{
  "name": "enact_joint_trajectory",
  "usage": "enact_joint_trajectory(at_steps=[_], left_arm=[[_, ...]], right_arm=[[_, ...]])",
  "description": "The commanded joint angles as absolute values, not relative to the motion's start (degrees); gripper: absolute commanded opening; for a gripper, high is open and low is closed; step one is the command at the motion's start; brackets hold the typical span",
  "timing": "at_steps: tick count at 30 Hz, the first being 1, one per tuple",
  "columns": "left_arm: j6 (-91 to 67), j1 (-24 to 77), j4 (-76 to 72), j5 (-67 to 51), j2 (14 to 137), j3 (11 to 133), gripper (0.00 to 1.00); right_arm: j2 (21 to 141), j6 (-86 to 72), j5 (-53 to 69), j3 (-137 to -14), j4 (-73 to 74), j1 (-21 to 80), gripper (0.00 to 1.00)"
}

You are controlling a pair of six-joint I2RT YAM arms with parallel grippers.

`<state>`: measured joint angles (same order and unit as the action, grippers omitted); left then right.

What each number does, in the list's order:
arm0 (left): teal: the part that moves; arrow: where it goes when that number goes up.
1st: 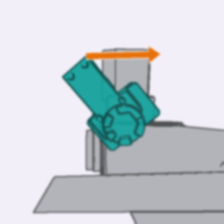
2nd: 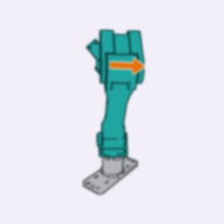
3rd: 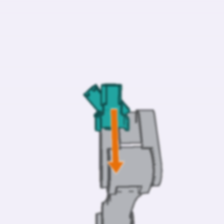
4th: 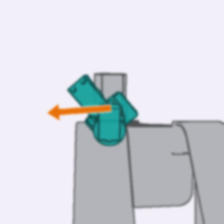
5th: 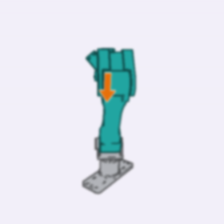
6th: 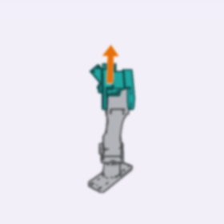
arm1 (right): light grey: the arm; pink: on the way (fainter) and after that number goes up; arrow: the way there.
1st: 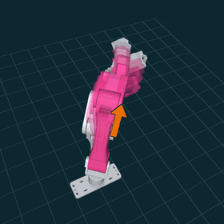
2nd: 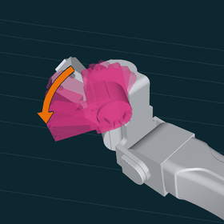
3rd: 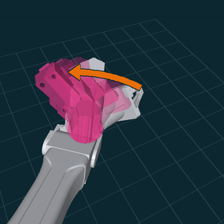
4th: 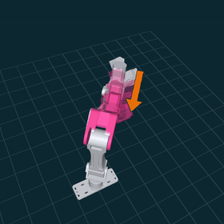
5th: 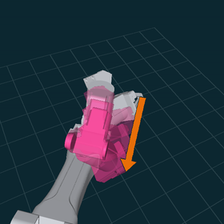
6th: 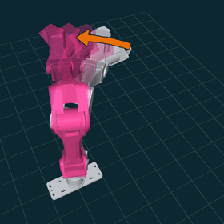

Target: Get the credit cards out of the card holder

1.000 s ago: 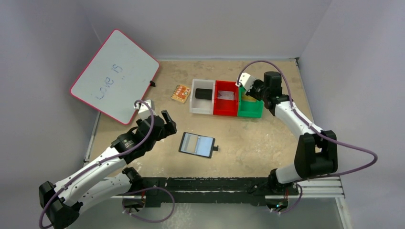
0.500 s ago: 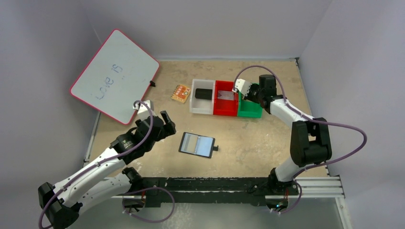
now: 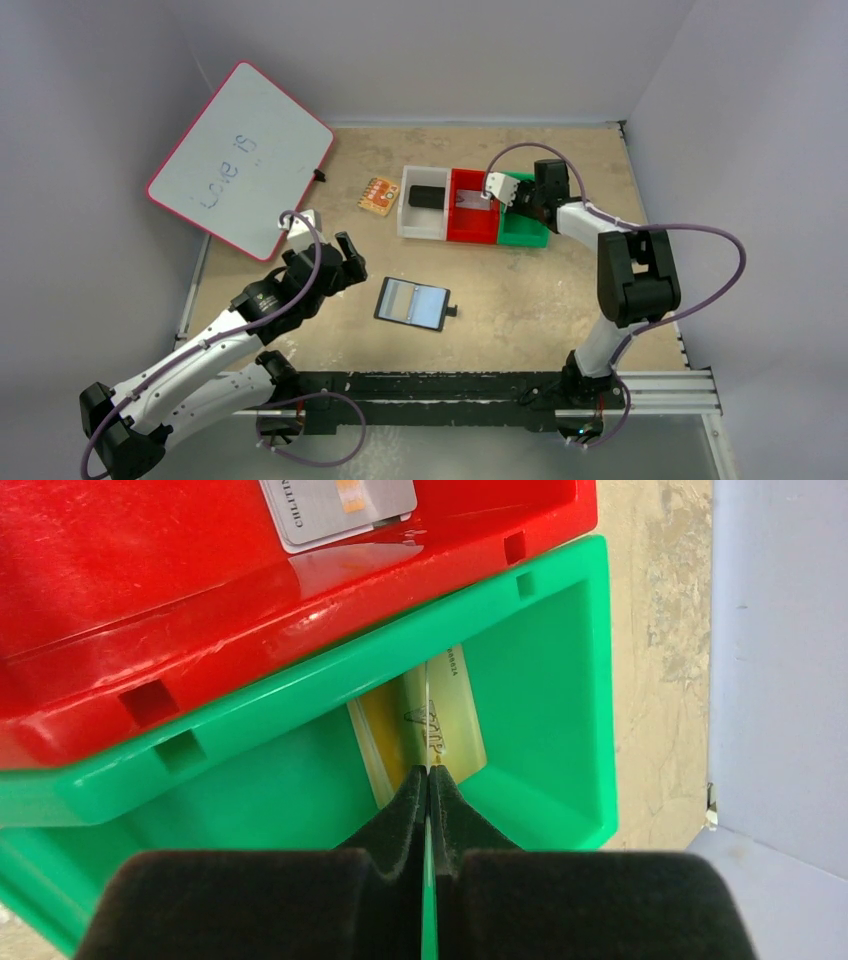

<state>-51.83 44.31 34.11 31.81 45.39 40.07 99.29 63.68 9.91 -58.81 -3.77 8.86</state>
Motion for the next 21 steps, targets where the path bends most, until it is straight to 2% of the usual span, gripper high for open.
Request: enact_joint_trajectory(at_steps=[1,20,21], left_arm=[[-50.79,44.30,34.18,33.95,44.43,41.82,0.81],[-50.63,44.29,34.71,34.40,44.91,42.01,0.81],[-50.64,44.30,34.67,34.33,44.97,42.01,0.81]], right_arm=[[99.96,66.25,9.84,-62.51,-5.45,8.53,0.01],[103.92,67.49,11.35,-65.35,-2.03,8.48,0.12],[103.84,67.35,11.42,-65.39,-1.62,8.48,0.19]])
